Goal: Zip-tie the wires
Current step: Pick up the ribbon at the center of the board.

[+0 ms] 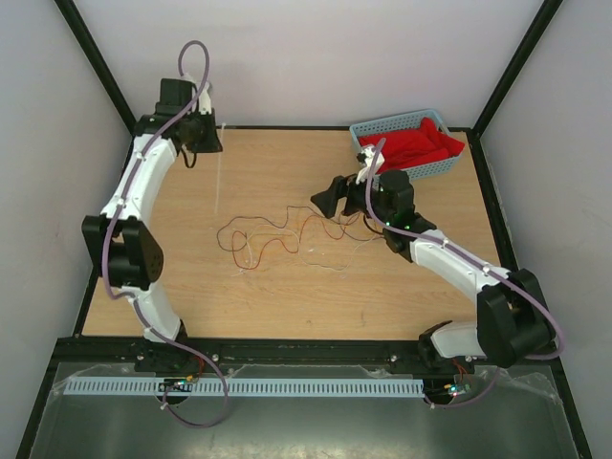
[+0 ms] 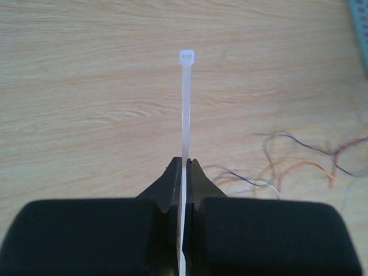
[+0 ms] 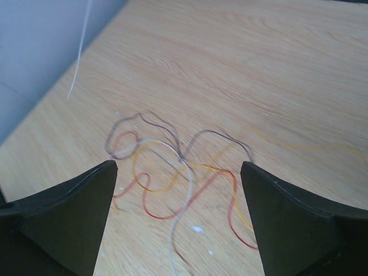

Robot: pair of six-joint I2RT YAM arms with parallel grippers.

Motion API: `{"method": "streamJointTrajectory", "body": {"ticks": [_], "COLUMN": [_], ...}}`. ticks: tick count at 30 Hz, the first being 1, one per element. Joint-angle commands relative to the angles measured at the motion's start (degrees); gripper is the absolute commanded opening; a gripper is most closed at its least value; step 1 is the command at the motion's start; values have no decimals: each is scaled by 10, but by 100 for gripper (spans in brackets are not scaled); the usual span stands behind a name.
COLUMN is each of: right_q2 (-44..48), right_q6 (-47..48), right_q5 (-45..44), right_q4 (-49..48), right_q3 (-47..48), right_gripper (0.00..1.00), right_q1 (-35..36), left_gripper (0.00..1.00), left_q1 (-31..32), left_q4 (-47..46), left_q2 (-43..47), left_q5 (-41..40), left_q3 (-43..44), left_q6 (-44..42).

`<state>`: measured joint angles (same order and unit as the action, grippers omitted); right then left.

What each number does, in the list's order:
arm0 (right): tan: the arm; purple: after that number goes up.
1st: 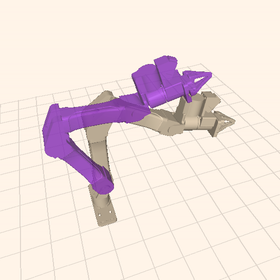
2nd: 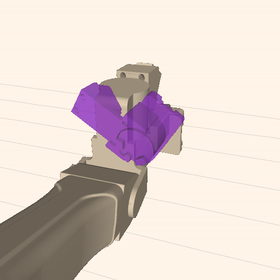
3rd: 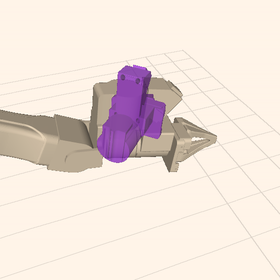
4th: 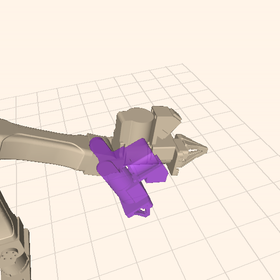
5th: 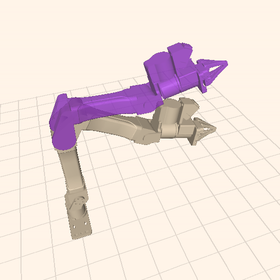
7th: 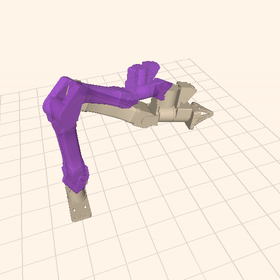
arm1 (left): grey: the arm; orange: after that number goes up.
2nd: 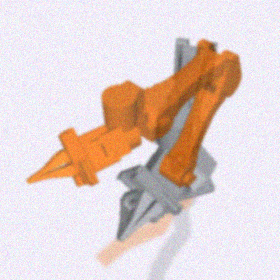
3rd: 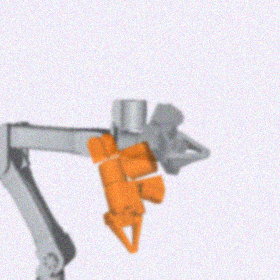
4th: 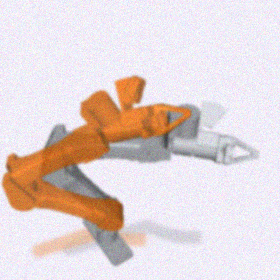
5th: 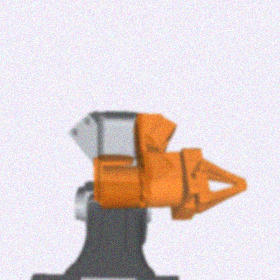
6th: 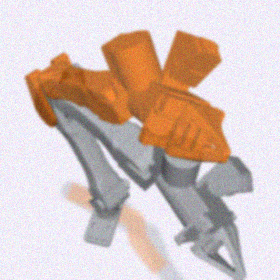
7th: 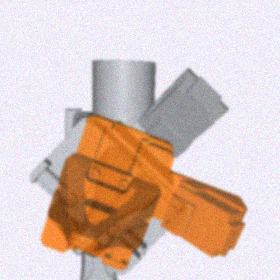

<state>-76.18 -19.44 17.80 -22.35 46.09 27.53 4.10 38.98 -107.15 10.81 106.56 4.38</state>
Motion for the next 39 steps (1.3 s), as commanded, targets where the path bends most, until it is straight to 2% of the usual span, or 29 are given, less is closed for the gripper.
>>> {"method": "streamJointTrajectory", "body": {"ticks": [1, 7, 13, 18, 26, 29, 37, 39], "right_q2": [-27, -84, -137, -167, -211, -223, -215, -203], "right_q6": [-66, -88, -94, -105, -113, -115, -116, -114], "right_q5": [40, 22, 4, -6, 2, 3, 8, 4], "right_q4": [-124, -158, -143, -156, -169, -169, -179, -181], "right_q3": [6, 62, 119, 131, 164, 174, 150, 136], "right_gripper": [99, 99, 98, 93, 80, 66, 3, 0], "right_q1": [30, 93, 120, 129, 148, 153, 153, 153], "left_gripper": [0, 0, 0, 0, 0, 0, 0, 3], "left_q1": [39, 112, 144, 165, 186, 189, 191, 191], "left_q4": [-57, -114, -216, -211, -217, -221, -226, -236], "left_q2": [79, 155, 226, 253, 284, 293, 305, 309], "left_q5": [33, 10, 23, 2, -5, -9, -15, -13], "left_q3": [-74, -172, -290, -309, -339, -350, -364, -374], "left_q6": [48, 93, 153, 154, 163, 166, 172, 176]}}
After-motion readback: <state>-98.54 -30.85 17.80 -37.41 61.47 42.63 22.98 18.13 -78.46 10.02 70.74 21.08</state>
